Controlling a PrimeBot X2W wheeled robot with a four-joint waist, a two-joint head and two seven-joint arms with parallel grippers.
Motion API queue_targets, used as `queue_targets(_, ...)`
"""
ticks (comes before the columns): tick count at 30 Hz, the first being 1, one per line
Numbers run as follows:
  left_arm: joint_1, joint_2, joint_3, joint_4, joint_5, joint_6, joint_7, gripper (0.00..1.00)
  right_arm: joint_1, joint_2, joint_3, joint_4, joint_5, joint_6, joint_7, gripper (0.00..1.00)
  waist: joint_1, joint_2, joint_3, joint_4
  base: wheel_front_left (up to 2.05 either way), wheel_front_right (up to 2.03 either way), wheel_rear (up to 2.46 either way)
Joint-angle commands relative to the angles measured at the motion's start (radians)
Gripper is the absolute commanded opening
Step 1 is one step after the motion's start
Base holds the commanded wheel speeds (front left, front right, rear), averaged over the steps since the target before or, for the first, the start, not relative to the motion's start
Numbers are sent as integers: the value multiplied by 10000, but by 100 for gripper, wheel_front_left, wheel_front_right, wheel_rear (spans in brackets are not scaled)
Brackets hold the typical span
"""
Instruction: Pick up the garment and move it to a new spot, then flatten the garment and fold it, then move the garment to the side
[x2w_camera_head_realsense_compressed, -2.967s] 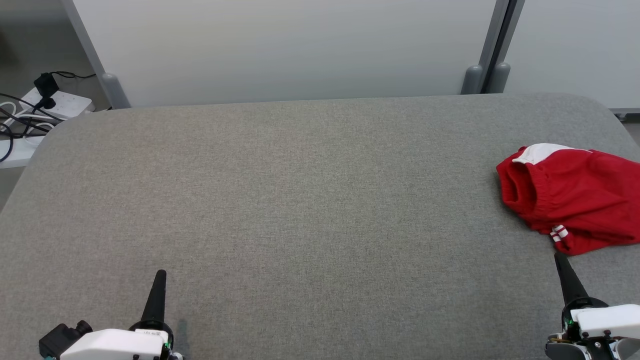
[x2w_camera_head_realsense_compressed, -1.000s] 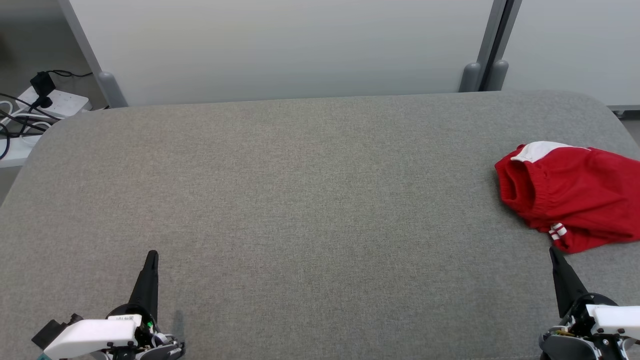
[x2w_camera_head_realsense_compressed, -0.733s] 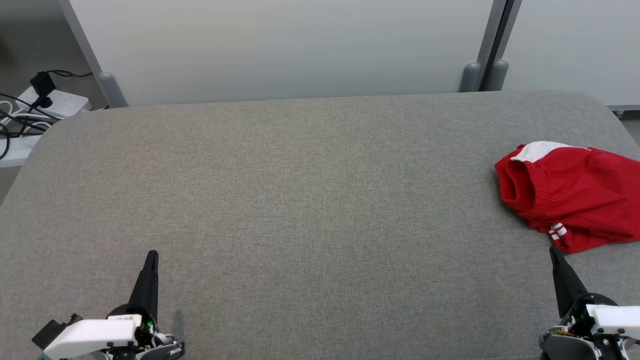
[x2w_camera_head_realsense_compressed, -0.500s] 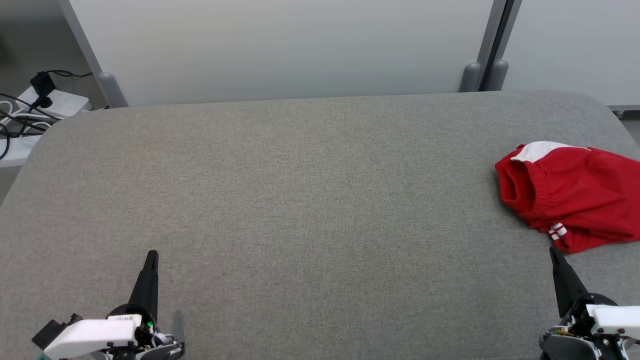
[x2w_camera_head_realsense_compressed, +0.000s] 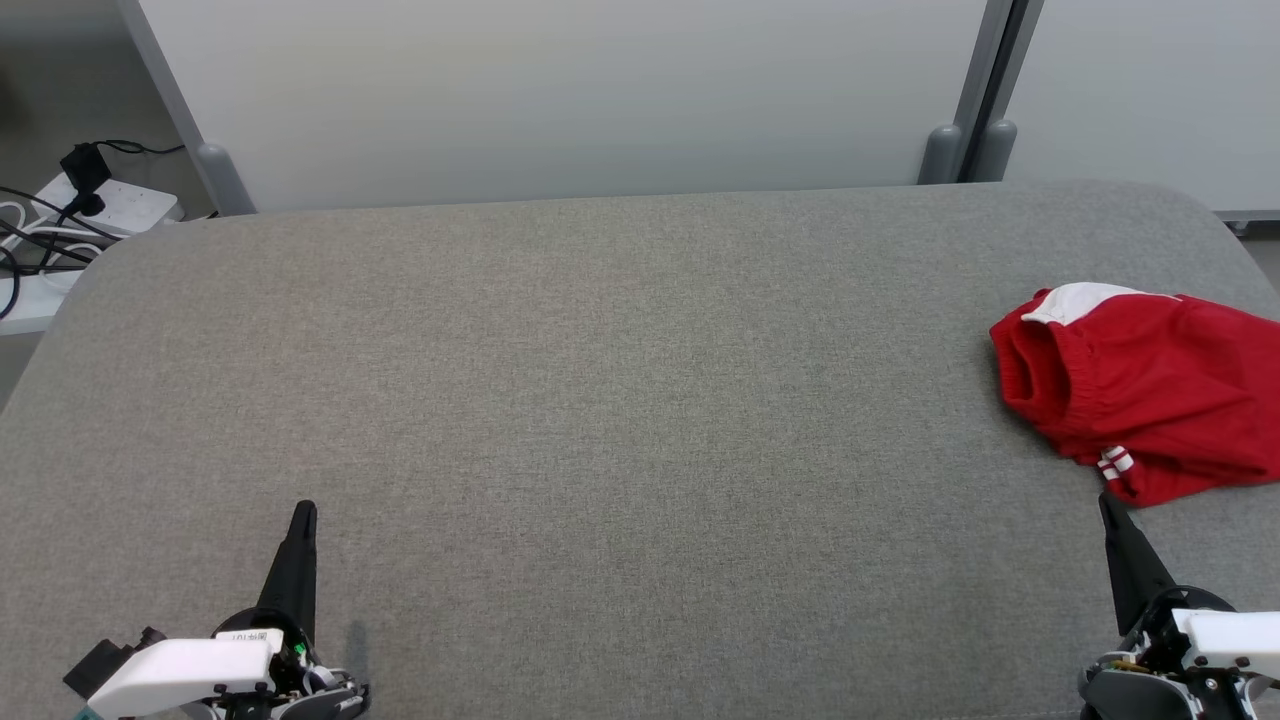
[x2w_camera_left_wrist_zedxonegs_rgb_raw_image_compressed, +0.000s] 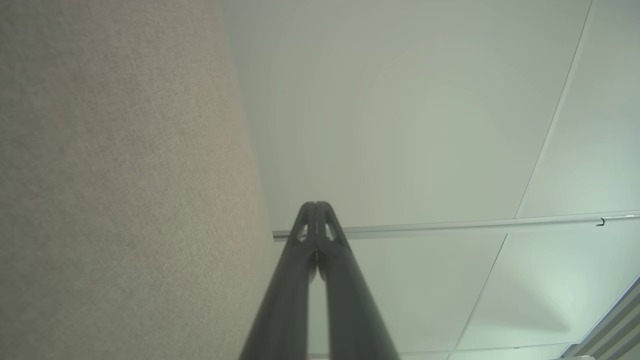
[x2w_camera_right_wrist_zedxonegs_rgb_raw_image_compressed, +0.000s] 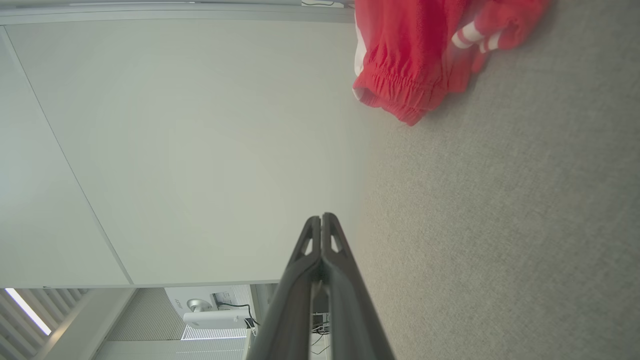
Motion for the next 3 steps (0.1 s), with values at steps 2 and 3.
queue_targets(2, -577, 192, 328, -277, -37, -83, 61, 0, -357, -104, 149, -311, 114, 46, 77, 0, 0, 0, 0, 0, 0, 0, 0)
queue_targets(3, -577, 192, 328, -277, -37, -83, 61, 0, -357, -104, 149, -311, 114, 46, 77, 0, 0, 0, 0, 0, 0, 0, 0)
